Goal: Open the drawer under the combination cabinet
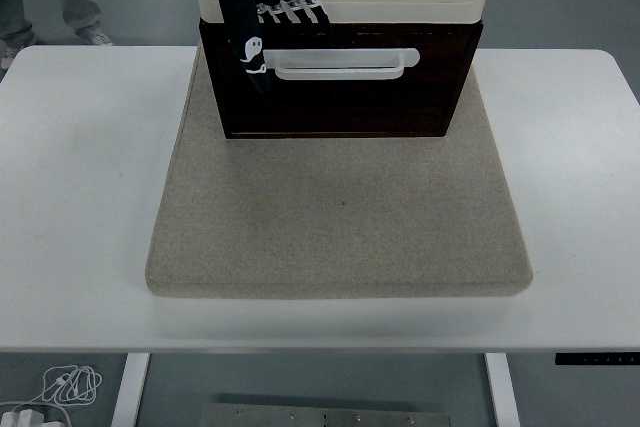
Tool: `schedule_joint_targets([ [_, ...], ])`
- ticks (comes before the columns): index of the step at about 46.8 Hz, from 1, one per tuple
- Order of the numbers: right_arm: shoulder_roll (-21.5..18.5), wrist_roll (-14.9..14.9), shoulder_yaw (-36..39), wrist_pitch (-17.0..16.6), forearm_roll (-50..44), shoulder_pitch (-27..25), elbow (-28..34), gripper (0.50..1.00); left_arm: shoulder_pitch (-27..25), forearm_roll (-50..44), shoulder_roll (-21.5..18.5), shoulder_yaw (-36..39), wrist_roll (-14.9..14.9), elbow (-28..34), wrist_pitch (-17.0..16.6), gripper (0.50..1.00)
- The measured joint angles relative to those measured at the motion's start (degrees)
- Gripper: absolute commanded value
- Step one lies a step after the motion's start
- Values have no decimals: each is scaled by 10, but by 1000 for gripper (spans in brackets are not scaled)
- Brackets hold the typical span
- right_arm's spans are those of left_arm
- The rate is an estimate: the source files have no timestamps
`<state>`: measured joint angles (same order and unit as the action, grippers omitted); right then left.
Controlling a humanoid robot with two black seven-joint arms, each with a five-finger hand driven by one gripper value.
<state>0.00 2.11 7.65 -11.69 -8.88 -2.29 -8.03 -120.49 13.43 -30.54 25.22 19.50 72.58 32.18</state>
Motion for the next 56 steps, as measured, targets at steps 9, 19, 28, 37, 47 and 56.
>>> schedule_joint_targets([
  [9, 0, 0, 0, 0, 0, 0, 0, 926, 22, 3, 18, 0, 0, -15, -29, 1000],
  [19, 0, 0, 0, 0, 0, 0, 0, 926, 37, 4, 28, 0, 0, -30, -35, 1000],
  [28, 0, 0, 0, 0, 0, 0, 0, 926, 38, 4, 32, -1, 1, -37, -43, 1000],
  [37, 0, 0, 0, 0, 0, 0, 0, 926, 58, 3, 73, -1, 7, -53, -49, 1000],
  [47, 0, 0, 0, 0, 0, 0, 0, 926, 72, 4, 78, -1, 8, -57, -66, 1000],
  [56, 0, 0, 0, 0, 0, 0, 0, 926, 79, 3, 79, -3, 8, -57, -89, 1000],
])
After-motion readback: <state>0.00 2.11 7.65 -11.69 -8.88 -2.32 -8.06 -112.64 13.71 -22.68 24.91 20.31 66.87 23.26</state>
